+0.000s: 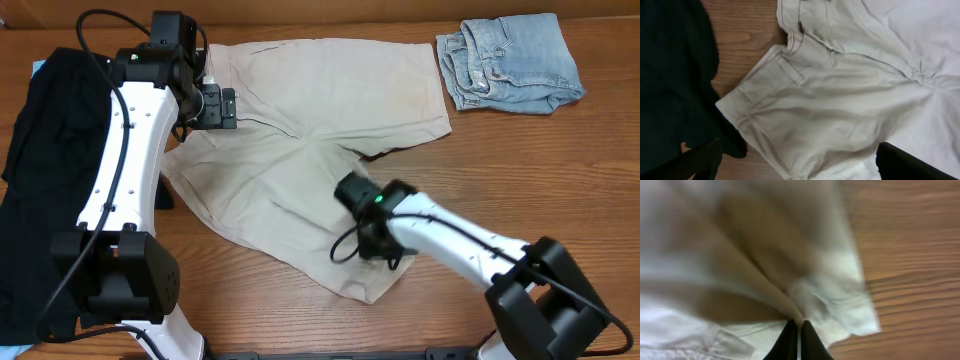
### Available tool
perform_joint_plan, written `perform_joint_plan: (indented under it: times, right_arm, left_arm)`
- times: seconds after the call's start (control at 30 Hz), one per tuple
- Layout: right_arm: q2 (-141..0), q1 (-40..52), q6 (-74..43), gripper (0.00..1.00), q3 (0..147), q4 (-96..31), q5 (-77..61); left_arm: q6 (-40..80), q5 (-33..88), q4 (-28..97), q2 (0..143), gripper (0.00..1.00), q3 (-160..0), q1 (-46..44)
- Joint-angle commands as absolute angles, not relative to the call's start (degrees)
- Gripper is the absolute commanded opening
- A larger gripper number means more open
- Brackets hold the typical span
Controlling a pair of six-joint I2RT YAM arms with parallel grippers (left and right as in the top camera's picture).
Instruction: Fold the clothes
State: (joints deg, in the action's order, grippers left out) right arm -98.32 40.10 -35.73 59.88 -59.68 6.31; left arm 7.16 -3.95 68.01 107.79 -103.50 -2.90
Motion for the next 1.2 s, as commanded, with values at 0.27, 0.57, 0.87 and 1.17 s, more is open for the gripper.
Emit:
perform_joint_plan:
  times: [0.27,0.57,0.87,1.17]
  right_arm:
    - [-98.37,14.59,-28.49,0.04,66.26,-58.46,7.57]
    - [-98.37,-1.45,-20.56,0.04,66.41,-46.98,-1.28]
    - [-98.24,-8.01,-14.31,0.36,69.34,-48.93,-13.47]
    - [-88.38,-7.88,-12.56,0.51,81.89,-64.93,-15.14]
  left_arm:
    - [7.73,-4.93,66.24,107.57,1.00,-103.11,-2.63]
    - [7.73,-4.93,65.71,107.57,1.00,-103.11,-2.63]
    - [5.63,-4.82,64.64,107.57,1.00,-103.22,-2.28]
    - [7.16,-3.20,79.33,103.42,1.00,-111.18,-0.01]
